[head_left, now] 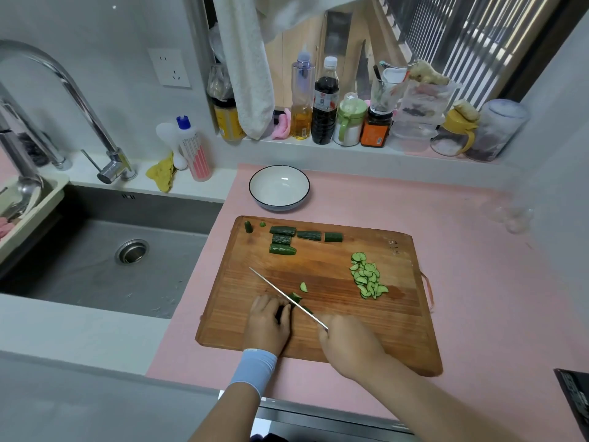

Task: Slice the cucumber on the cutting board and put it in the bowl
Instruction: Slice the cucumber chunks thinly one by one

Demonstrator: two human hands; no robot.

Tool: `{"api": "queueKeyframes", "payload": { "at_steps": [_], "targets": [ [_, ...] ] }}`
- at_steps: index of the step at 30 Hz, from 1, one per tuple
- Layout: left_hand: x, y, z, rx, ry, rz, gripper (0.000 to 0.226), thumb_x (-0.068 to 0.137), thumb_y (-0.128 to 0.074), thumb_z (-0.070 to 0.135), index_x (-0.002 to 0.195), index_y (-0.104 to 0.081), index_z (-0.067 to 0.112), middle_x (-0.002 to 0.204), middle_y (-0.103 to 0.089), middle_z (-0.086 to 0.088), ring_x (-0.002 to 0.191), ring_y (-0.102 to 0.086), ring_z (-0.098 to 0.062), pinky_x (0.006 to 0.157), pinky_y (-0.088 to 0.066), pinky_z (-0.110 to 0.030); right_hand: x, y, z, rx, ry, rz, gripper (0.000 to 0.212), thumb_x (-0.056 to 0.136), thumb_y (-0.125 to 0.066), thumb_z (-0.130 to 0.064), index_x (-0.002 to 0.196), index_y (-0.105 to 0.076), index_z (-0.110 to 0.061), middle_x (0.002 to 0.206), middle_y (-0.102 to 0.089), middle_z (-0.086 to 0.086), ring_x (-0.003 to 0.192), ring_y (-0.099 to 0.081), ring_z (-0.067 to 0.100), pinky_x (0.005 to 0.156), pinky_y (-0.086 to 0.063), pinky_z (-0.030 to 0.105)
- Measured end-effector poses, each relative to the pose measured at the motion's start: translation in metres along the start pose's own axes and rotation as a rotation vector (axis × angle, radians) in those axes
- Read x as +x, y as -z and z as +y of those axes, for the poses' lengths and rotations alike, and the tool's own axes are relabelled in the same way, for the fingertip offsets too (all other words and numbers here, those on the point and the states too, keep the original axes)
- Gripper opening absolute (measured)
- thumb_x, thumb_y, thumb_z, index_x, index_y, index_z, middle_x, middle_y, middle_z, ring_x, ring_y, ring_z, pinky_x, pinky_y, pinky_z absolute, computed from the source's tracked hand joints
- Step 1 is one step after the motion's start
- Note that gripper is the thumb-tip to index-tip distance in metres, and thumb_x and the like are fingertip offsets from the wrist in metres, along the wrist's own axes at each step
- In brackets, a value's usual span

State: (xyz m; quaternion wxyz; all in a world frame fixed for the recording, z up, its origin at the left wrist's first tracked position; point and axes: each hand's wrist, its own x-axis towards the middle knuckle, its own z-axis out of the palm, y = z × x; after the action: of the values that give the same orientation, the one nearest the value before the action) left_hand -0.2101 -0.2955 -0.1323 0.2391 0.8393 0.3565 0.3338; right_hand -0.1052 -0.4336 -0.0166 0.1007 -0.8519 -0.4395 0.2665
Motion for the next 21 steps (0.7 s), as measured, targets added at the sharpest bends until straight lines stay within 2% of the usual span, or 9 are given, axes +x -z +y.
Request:
{"api": "queueKeyframes", "payload": {
  "at_steps": [2,7,14,17,21],
  "targets": [
    [0.000,-0.001,-0.001,0.003,-0.003,-0.002,0.017,0.075,-0.075,0.000,0.074,-0.063,0.011,0.077,-0.057,-0.001,0.078,-0.048,-0.016,0.077,-0.035,-0.015,0.005,-0.001,-0.001,0.008,-0.018,-0.017,0.024,0.098,-0.041,-0.023,0.075,-0.047,-0.025,0.074,-0.055,-0.003,0.073,-0.053,0.026,0.061,-0.037,0.031],
    [-0.003,-0.002,-0.001,0.019,-0.025,-0.009,0.011,0.078,-0.068,-0.001,0.079,-0.064,0.008,0.081,-0.055,-0.003,0.081,-0.048,-0.019,0.081,-0.035,-0.016,0.009,-0.003,-0.001,0.029,-0.043,-0.017,0.030,0.097,-0.041,-0.022,0.068,-0.045,-0.023,0.072,-0.057,-0.001,0.072,-0.058,0.027,0.059,-0.040,0.031],
    [-0.003,0.001,-0.001,0.021,0.005,-0.008,0.020,0.075,-0.074,-0.004,0.075,-0.060,0.010,0.078,-0.055,-0.002,0.078,-0.046,-0.017,0.076,-0.035,-0.018,0.006,-0.004,-0.003,0.005,-0.005,0.006,0.019,0.099,-0.039,-0.025,0.084,-0.052,-0.027,0.079,-0.058,0.001,0.074,-0.054,0.028,0.063,-0.039,0.031],
    [-0.003,0.002,0.002,0.023,-0.001,0.005,0.022,0.072,-0.075,-0.006,0.073,-0.059,0.010,0.076,-0.055,-0.004,0.077,-0.045,-0.017,0.074,-0.032,-0.015,0.002,-0.004,-0.001,-0.010,0.007,0.031,0.022,0.099,-0.039,-0.027,0.099,-0.062,-0.027,0.082,-0.063,0.002,0.077,-0.056,0.029,0.063,-0.039,0.032],
    [-0.003,0.002,0.002,0.032,0.001,0.016,0.023,0.071,-0.075,-0.006,0.071,-0.059,0.010,0.074,-0.056,-0.005,0.077,-0.045,-0.017,0.074,-0.031,-0.015,-0.006,-0.001,0.000,-0.032,0.029,0.057,0.029,0.100,-0.040,-0.028,0.116,-0.063,-0.033,0.095,-0.070,0.006,0.080,-0.056,0.030,0.067,-0.042,0.034]
  ]
}}
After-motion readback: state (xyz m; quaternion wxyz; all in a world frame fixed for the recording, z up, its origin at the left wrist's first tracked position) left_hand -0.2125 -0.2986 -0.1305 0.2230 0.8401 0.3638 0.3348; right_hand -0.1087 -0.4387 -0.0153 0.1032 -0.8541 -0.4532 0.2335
